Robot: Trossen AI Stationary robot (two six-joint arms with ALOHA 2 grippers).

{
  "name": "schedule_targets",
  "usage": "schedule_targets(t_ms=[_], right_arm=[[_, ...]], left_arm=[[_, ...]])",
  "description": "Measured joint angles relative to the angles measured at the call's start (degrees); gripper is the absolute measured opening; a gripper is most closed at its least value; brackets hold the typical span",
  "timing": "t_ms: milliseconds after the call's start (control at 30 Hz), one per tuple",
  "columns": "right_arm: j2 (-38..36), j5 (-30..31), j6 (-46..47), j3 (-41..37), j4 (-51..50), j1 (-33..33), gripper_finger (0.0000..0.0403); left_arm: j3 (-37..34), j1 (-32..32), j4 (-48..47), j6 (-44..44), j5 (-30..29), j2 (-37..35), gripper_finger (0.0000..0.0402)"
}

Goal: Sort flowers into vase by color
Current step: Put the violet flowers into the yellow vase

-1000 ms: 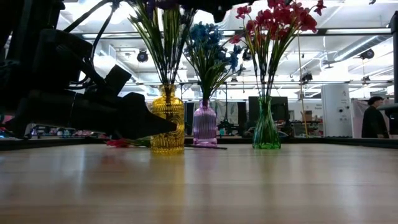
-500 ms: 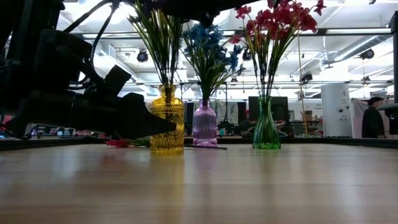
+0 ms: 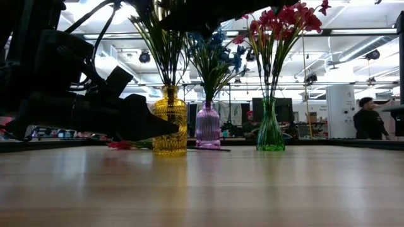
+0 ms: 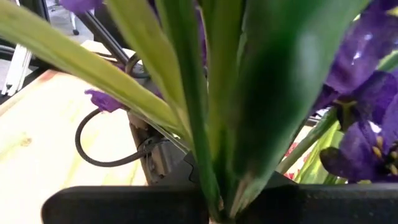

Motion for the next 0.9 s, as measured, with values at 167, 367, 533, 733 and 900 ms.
schedule_targets(t_ms=[167, 367, 533, 733, 900], right_arm=[[-0.3, 0.1, 0.0, -0.1, 1.4, 0.0, 0.0011], [-0.8, 0.1, 1.4, -0.1, 2.9, 0.0, 0.0011], [-1.0, 0.2, 5.1, -0.1, 4.8, 0.0, 0.0011], [-0.9, 0.4, 5.3, -0.1, 4.2, 0.0, 0.0018], [-0.9, 0.4, 5.9, -0.1, 3.6, 0.0, 0.0063]], left_arm=[[0.0, 0.1, 0.0, -0.4, 0.0, 0.0, 0.0276], [-0.1, 0.2, 0.0, -1.1, 0.0, 0.0, 0.0276], [-0.1, 0.3, -0.1, -1.3, 0.0, 0.0, 0.0276], [-0.1, 0.3, 0.0, -1.3, 0.0, 0.0, 0.0276], [-0.1, 0.3, -0.1, -1.3, 0.0, 0.0, 0.0276]])
